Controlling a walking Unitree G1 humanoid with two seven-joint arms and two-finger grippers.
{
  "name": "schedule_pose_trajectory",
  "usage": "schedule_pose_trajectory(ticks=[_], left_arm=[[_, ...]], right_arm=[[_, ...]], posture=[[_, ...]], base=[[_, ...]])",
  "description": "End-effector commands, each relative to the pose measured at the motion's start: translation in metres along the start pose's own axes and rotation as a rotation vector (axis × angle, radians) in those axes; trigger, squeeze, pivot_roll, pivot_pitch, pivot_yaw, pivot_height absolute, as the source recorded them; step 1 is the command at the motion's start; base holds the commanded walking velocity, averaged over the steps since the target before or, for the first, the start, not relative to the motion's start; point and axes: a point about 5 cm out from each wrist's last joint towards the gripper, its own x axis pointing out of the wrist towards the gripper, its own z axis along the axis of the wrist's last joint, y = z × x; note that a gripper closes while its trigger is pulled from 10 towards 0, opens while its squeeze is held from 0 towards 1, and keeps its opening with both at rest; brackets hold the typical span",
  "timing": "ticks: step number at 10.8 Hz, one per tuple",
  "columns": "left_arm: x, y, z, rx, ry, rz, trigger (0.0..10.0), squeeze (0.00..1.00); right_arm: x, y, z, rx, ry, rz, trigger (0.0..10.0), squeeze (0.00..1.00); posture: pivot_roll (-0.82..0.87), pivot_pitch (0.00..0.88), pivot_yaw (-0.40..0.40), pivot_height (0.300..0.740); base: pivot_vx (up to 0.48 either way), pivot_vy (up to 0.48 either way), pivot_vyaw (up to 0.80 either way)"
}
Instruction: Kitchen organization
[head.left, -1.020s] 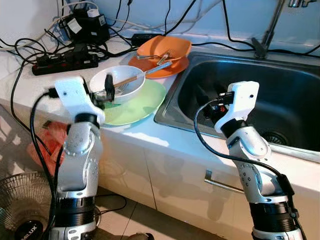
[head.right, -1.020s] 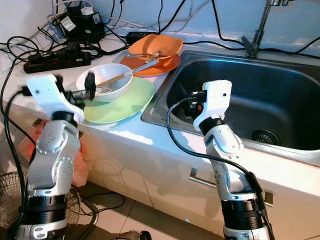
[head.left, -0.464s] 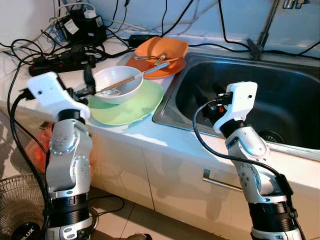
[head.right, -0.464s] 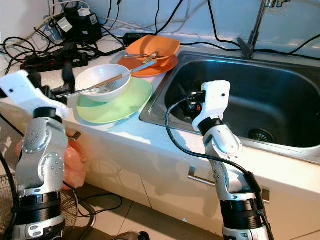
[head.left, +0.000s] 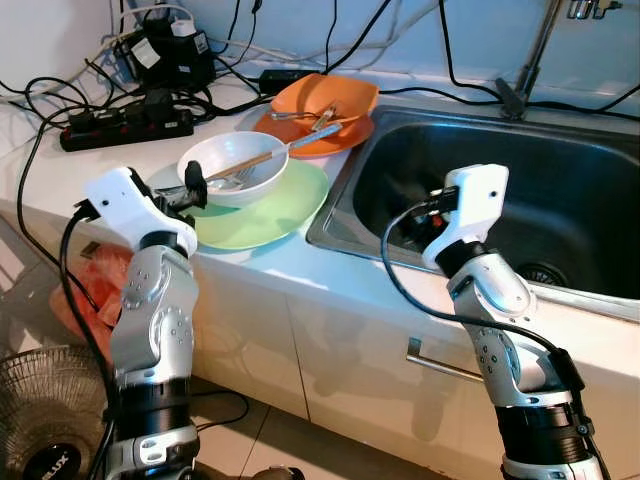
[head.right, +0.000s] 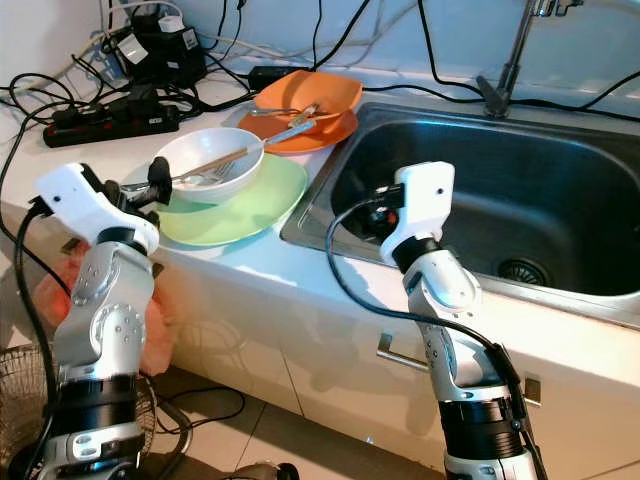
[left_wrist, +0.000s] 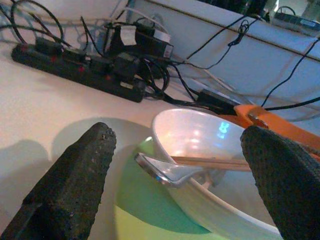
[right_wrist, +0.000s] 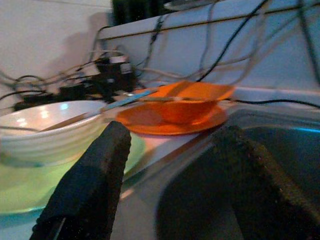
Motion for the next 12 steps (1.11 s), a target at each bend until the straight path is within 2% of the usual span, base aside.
schedule_pose_trajectory(ticks=[1,5,6,8,9,10,11,12], left_arm=[[0.004,0.0,0.001,-0.017,0.0,-0.006,10.0,0.0],[0.009,-0.005,-0.001,-0.082,0.017,-0.035,10.0,0.0],[0.011,-0.007,-0.003,-0.114,0.032,-0.051,10.0,0.0],[0.016,-0.011,-0.008,-0.234,0.077,-0.068,10.0,0.0],[0.018,-0.012,-0.011,-0.299,0.092,-0.068,5.2,0.0],[0.019,-0.011,-0.011,-0.307,0.092,-0.064,1.6,0.0],[0.02,-0.011,-0.012,-0.338,0.101,-0.061,0.0,0.0],[0.02,-0.01,-0.012,-0.346,0.099,-0.063,0.0,0.0]], right_arm=[[-0.001,0.011,0.0,0.017,0.022,0.1,10.0,0.0],[-0.011,0.023,-0.007,0.04,0.088,0.267,10.0,0.0],[-0.013,0.023,-0.007,0.042,0.097,0.283,10.0,0.0],[-0.013,0.021,-0.007,0.031,0.098,0.272,10.0,0.0],[-0.013,0.021,-0.007,0.031,0.094,0.266,10.0,0.0],[-0.013,0.021,-0.006,0.03,0.093,0.267,10.0,0.0],[-0.013,0.02,-0.006,0.03,0.093,0.262,10.0,0.0],[-0.014,0.02,-0.006,0.038,0.095,0.27,10.0,0.0]], posture=[[0.04,0.041,0.095,0.74],[0.03,0.043,0.097,0.74],[0.03,0.042,0.099,0.74],[0.03,0.04,0.102,0.74],[0.03,0.036,0.105,0.74],[0.03,0.036,0.106,0.74],[0.03,0.035,0.106,0.74],[0.03,0.033,0.105,0.74]], base=[[0.0,0.0,0.0],[0.0,0.0,0.0],[0.0,0.0,0.0],[0.0,0.0,0.0],[0.0,0.0,0.0],[0.0,0.0,0.0],[0.0,0.0,0.0],[0.0,0.0,0.0]])
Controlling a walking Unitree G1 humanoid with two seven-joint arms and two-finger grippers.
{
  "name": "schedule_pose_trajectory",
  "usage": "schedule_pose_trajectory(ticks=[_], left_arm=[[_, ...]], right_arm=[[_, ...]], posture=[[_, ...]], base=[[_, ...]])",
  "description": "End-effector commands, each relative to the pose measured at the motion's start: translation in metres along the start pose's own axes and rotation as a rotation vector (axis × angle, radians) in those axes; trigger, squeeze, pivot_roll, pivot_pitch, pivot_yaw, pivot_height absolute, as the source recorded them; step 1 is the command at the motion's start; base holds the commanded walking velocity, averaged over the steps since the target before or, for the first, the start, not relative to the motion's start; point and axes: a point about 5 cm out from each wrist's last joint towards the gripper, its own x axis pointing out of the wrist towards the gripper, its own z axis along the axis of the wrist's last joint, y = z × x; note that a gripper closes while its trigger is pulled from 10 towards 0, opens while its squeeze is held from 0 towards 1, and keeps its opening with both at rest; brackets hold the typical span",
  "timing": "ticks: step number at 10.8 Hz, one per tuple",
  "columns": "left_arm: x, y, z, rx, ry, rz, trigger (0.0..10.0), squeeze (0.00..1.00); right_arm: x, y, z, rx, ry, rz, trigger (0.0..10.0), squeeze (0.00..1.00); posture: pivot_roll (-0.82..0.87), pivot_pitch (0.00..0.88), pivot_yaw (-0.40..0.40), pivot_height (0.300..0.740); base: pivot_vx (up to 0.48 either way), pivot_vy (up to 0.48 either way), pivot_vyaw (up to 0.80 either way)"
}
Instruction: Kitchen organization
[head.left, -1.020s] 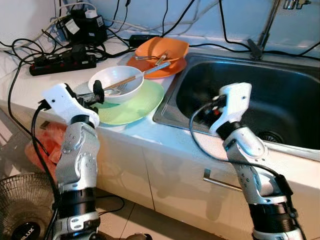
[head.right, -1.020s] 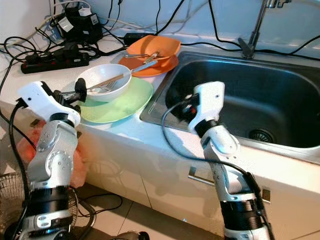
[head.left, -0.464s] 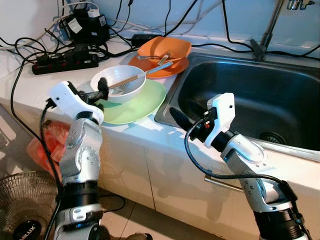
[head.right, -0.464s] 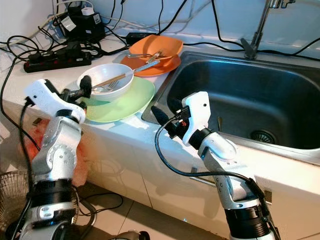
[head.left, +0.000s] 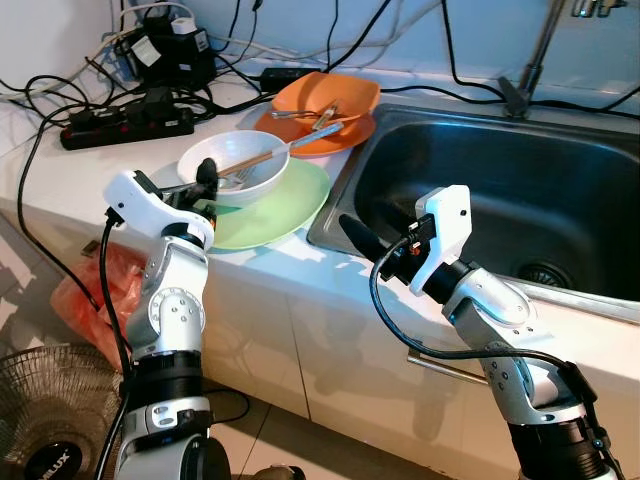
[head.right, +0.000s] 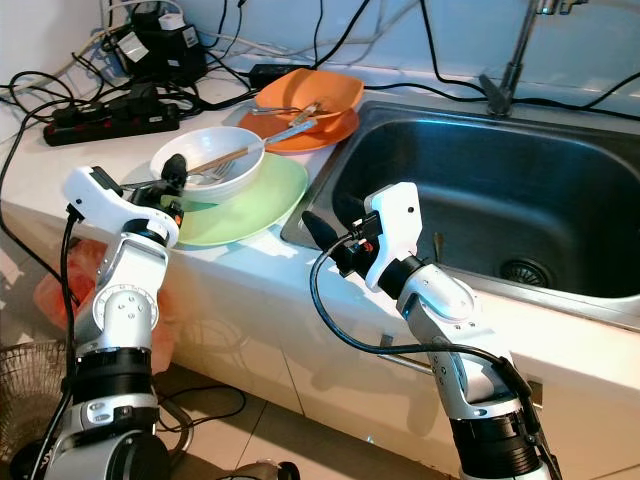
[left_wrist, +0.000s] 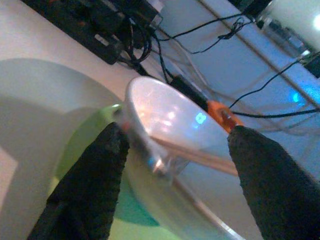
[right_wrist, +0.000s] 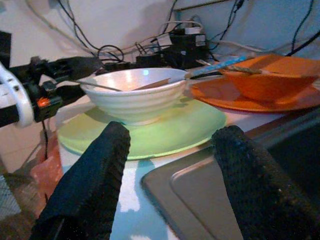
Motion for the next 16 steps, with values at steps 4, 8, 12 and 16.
schedule_pose_trajectory(ticks=[4,8,12,16], left_arm=[[0.002,-0.004,0.003,-0.04,0.002,-0.017,0.0,0.0],[0.002,-0.003,0.003,-0.101,0.011,0.013,0.0,0.0],[-0.003,-0.009,0.006,-0.186,0.028,0.067,0.0,0.0],[-0.006,-0.015,0.012,-0.261,0.044,0.1,0.0,0.0]], right_arm=[[-0.004,0.011,-0.002,0.019,0.02,0.089,10.0,0.0],[-0.006,0.014,-0.004,0.023,0.031,0.103,10.0,0.0],[-0.005,0.014,-0.004,0.016,0.034,0.102,10.0,0.0],[-0.004,0.014,-0.004,0.011,0.035,0.106,10.0,0.0]], posture=[[0.03,0.032,0.107,0.74],[0.03,0.036,0.108,0.74],[0.04,0.037,0.106,0.74],[0.04,0.035,0.104,0.74]], base=[[0.0,0.0,0.0],[0.0,0.0,0.0],[0.0,0.0,0.0],[0.0,0.0,0.0]])
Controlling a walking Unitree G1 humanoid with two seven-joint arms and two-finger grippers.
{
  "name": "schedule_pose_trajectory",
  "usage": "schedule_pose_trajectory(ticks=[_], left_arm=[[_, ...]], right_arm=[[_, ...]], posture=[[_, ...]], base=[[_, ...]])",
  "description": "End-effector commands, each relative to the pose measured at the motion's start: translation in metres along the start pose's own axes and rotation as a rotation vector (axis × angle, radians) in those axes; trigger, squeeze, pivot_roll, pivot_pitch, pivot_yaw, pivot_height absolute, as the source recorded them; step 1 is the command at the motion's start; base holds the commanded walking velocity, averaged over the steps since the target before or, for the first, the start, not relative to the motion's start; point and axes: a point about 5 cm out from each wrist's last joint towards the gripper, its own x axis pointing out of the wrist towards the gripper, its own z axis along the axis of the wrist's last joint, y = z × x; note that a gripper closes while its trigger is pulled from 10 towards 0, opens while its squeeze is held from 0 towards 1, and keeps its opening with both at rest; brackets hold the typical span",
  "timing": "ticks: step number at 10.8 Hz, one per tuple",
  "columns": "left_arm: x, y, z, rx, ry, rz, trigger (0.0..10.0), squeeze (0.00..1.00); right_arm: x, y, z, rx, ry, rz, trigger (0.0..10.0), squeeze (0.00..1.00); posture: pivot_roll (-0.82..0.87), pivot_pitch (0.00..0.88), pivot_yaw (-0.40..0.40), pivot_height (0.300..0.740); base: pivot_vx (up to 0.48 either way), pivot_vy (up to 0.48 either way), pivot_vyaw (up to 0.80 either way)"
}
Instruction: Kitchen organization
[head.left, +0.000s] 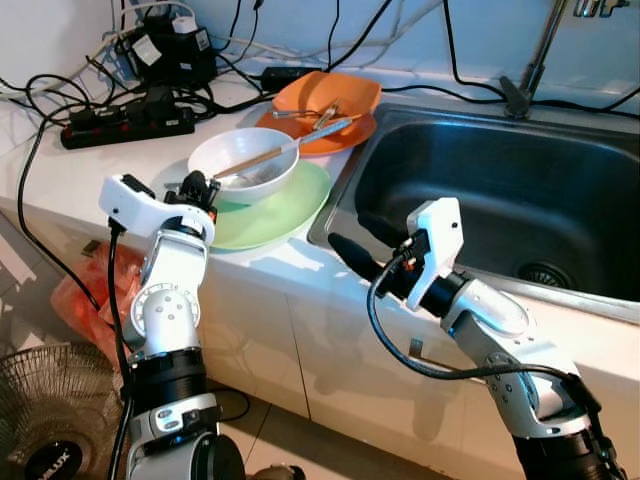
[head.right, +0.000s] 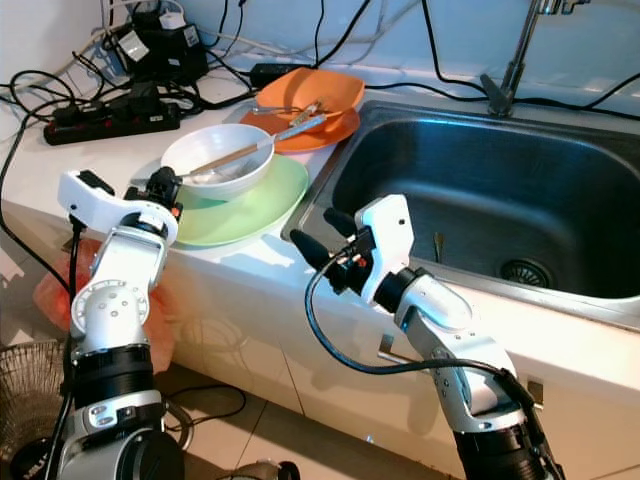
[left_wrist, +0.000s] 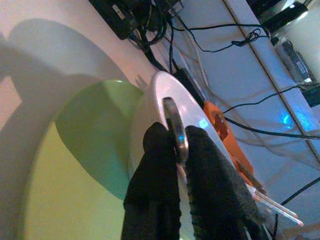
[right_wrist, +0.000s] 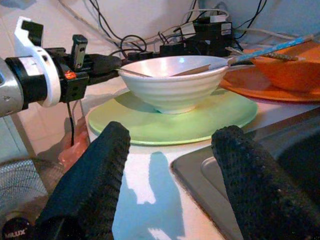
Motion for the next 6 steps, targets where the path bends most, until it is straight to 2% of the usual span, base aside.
schedule_pose_trajectory(ticks=[1,4,6], left_arm=[[-0.002,-0.008,0.005,-0.022,0.001,0.001,0.0,0.0],[-0.013,-0.02,0.005,-0.048,0.062,-0.003,0.0,0.0],[-0.02,-0.028,0.005,-0.013,0.132,-0.04,0.0,0.0]], right_arm=[[0.001,0.002,0.002,-0.013,-0.004,0.017,10.0,0.0],[0.002,0.002,0.003,-0.02,-0.003,0.019,10.0,0.0],[0.003,0.002,0.003,-0.022,-0.004,0.022,10.0,0.0]], posture=[[0.04,0.036,0.102,0.74],[0.05,0.036,0.1,0.74],[0.05,0.034,0.098,0.74]], base=[[0.0,0.0,0.0],[0.0,0.0,0.0],[0.0,0.0,0.0]])
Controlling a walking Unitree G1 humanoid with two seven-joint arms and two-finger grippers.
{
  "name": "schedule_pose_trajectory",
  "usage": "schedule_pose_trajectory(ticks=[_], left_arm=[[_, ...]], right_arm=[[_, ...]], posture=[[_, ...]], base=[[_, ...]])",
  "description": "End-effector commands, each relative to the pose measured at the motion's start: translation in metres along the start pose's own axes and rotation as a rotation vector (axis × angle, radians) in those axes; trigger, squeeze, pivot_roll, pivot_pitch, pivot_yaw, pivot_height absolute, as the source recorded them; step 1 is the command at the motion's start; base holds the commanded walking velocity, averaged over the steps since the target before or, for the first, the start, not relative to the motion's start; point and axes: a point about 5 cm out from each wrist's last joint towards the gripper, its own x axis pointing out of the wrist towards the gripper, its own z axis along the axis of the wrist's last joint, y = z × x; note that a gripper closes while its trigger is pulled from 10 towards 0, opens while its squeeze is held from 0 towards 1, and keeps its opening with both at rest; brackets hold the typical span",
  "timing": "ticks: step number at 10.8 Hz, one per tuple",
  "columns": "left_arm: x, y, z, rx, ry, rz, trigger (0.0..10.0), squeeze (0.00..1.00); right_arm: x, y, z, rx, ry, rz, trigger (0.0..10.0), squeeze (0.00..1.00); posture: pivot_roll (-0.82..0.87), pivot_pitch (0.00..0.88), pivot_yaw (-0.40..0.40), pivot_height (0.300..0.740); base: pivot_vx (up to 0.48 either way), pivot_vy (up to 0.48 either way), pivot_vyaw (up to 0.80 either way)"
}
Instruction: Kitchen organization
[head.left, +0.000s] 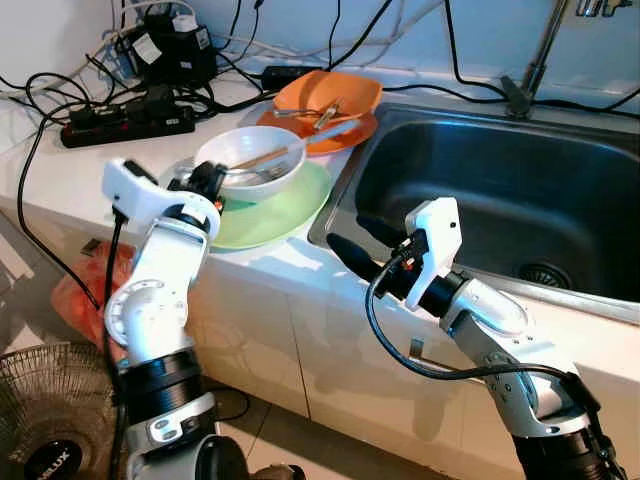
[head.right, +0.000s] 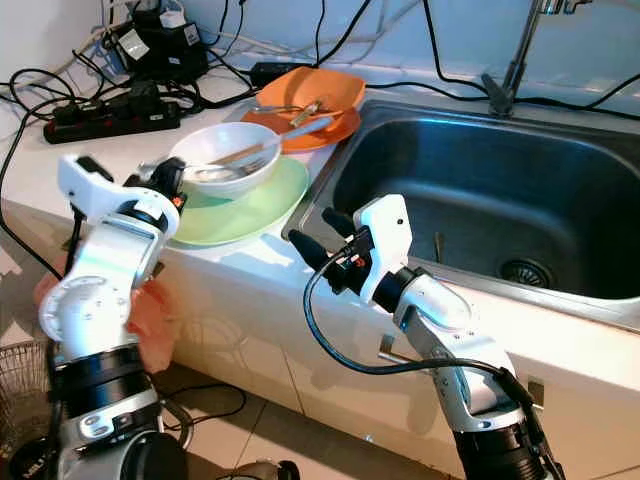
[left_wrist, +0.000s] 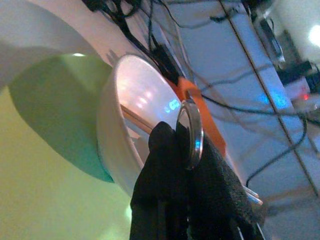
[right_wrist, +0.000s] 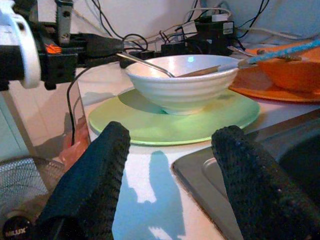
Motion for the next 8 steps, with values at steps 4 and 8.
schedule_pose_trajectory(ticks=[4,8], left_arm=[[-0.012,-0.005,0.018,0.104,0.044,-0.024,0.0,0.0],[-0.014,-0.009,0.041,0.189,0.023,-0.066,0.0,0.0]], right_arm=[[0.002,0.002,0.002,-0.02,-0.002,0.021,10.0,0.0],[0.004,0.0,0.001,-0.02,-0.004,0.023,10.0,0.0]], posture=[[0.06,0.033,0.095,0.74],[0.07,0.026,0.089,0.74]], base=[[0.0,0.0,0.0],[0.0,0.0,0.0]])
